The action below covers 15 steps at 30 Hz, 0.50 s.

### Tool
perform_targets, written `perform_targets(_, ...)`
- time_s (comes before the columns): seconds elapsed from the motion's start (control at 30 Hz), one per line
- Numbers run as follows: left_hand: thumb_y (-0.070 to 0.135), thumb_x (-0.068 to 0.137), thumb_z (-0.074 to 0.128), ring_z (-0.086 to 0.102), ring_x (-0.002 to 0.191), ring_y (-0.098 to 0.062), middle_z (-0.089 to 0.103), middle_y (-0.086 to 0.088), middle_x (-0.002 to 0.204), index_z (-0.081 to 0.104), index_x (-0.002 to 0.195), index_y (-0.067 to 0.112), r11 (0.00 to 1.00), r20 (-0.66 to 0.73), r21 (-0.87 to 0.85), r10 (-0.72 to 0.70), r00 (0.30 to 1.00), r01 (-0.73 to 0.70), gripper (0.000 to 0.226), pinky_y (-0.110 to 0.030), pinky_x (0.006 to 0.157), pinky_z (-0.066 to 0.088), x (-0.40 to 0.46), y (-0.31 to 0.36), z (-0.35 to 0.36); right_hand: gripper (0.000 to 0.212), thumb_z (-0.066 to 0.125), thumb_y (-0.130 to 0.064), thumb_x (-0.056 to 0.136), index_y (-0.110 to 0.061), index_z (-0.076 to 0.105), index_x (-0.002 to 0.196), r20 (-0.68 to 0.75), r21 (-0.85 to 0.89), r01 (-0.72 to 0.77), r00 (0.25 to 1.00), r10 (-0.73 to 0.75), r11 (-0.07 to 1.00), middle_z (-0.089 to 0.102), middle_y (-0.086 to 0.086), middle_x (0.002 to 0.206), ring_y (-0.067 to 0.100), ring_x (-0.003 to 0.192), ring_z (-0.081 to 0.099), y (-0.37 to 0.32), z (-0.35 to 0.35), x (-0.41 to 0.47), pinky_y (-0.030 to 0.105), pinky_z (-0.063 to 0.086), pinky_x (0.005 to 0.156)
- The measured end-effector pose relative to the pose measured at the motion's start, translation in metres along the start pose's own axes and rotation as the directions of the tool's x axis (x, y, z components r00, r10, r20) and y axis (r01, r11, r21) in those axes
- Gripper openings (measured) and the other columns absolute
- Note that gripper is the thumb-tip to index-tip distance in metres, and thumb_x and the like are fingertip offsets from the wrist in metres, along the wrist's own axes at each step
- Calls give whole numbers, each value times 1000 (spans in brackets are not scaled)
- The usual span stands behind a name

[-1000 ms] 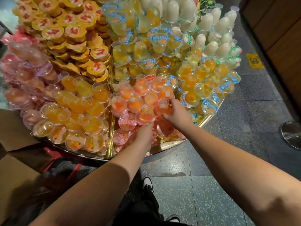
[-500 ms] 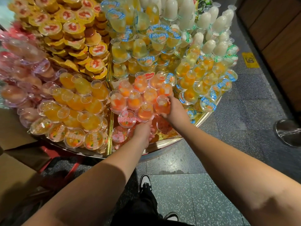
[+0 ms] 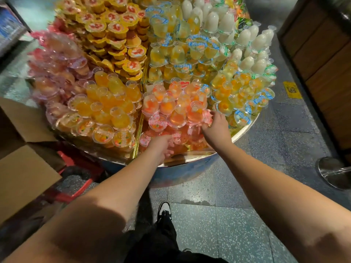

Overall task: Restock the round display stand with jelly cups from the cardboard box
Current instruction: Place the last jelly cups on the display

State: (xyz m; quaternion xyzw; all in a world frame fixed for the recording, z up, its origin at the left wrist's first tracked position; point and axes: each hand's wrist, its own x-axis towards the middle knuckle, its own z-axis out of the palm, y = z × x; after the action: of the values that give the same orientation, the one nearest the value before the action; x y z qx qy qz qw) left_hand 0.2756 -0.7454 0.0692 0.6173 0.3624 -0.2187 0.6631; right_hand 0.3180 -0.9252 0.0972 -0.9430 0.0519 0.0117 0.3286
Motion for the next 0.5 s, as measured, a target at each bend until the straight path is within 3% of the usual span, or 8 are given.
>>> perform_targets(0.17,27,96,56,55,72,-18,60,-4,89,60,110,10,979,-137,95,191,972,-179,22,-25,55,38,-54,-27,-80,48,61,-22,88,-6,52,133,-3,-13,203,979,-203,979,54,14,129,29,119,52,-43,3,-51,42,43,102)
perform_targets(0.27,30,92,57,60,79,-25,62,-6,90,64,101,11,938,-295,249,312,903,-243,22,-33,70,47,-102,-54,-149,45,61,-22,88,-8,54,131,106,-59,367,927,-360,928,53,15,126,31,119,50,-86,28,-92,43,41,102)
perform_targets(0.33,29,94,57,60,85,-25,64,-5,93,63,97,18,918,-414,323,355,838,-229,12,-34,75,48,-143,-78,-204,42,60,-23,90,-9,56,129,209,-58,501,852,-480,864,53,14,127,31,119,49,-125,56,-127,42,41,101)
perform_targets(0.4,22,96,55,55,79,-20,62,-5,90,61,97,19,915,-515,358,360,778,-187,6,-29,63,37,-177,-102,-258,38,60,-22,91,-8,57,126,312,-35,608,760,-570,793,54,15,125,32,118,51,-167,85,-160,40,41,98)
perform_targets(0.5,18,97,54,53,90,-20,62,-9,104,63,110,11,932,-634,344,317,705,-110,18,-25,68,33,-213,-141,-337,30,62,-19,91,-2,59,116,476,0,708,621,-623,706,57,20,117,36,113,53,-221,131,-206,39,36,92)
